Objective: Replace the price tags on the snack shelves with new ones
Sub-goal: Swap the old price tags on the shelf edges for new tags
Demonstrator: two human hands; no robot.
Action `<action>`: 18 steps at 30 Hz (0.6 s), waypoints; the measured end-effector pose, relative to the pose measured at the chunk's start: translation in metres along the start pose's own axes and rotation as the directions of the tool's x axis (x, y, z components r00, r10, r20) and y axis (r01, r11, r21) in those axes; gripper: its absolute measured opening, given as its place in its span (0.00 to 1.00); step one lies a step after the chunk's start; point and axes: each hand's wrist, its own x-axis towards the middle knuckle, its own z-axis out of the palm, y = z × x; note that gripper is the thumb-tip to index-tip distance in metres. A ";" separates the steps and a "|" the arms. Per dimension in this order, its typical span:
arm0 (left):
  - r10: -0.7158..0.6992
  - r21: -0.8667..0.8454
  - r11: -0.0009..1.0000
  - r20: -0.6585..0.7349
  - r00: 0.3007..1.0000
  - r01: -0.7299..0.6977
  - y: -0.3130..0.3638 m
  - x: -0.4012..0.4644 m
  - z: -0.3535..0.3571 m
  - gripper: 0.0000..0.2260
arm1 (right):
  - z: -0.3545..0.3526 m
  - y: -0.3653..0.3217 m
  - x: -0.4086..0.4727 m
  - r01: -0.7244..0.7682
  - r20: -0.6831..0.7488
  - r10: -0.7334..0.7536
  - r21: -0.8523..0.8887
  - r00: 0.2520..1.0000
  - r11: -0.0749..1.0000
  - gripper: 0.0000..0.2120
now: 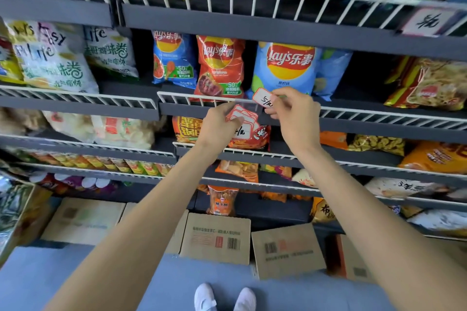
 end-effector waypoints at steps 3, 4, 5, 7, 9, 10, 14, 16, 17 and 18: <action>0.024 0.076 0.997 0.023 0.999 -0.026 -0.007 0.000 -0.004 0.23 | 0.002 -0.001 0.004 0.059 0.001 -0.059 -0.054 0.998 0.997 0.05; 0.031 0.104 0.994 0.038 0.999 -0.035 -0.008 0.001 -0.005 0.23 | 0.003 -0.002 0.006 0.083 0.004 -0.083 -0.085 0.997 0.993 0.04; 0.033 0.118 0.992 0.054 0.998 -0.039 -0.009 0.001 -0.006 0.24 | 0.004 -0.002 0.008 0.102 0.010 -0.102 -0.121 0.995 0.987 0.04; 0.025 0.111 0.993 0.076 0.997 -0.033 -0.008 0.001 -0.007 0.25 | 0.007 -0.002 0.011 0.125 0.011 -0.124 -0.169 0.992 0.978 0.04; 0.011 0.081 0.997 0.086 0.996 -0.018 -0.006 0.001 -0.007 0.25 | 0.009 -0.002 0.012 0.128 0.008 -0.129 -0.178 0.992 0.976 0.05; 0.008 0.066 0.998 0.089 0.996 -0.014 -0.006 0.001 -0.007 0.25 | 0.010 -0.002 0.012 0.127 0.012 -0.127 -0.179 0.992 0.976 0.05; 0.009 0.040 0.999 0.088 0.996 -0.013 -0.009 -0.002 -0.009 0.24 | 0.014 -0.002 0.010 0.140 0.009 -0.142 -0.229 0.990 0.963 0.06; 0.019 0.074 0.997 0.079 0.997 -0.025 -0.013 -0.003 -0.012 0.23 | 0.015 -0.001 0.011 0.167 0.000 -0.174 -0.294 0.985 0.941 0.06; 0.029 0.104 0.994 0.084 0.996 -0.038 -0.015 -0.003 -0.015 0.23 | 0.015 -0.001 0.012 0.182 -0.003 -0.193 -0.321 0.981 0.929 0.06; 0.045 0.144 0.988 0.094 0.995 -0.058 -0.016 -0.004 -0.017 0.22 | 0.016 0.000 0.013 0.194 -0.002 -0.206 -0.337 0.979 0.921 0.06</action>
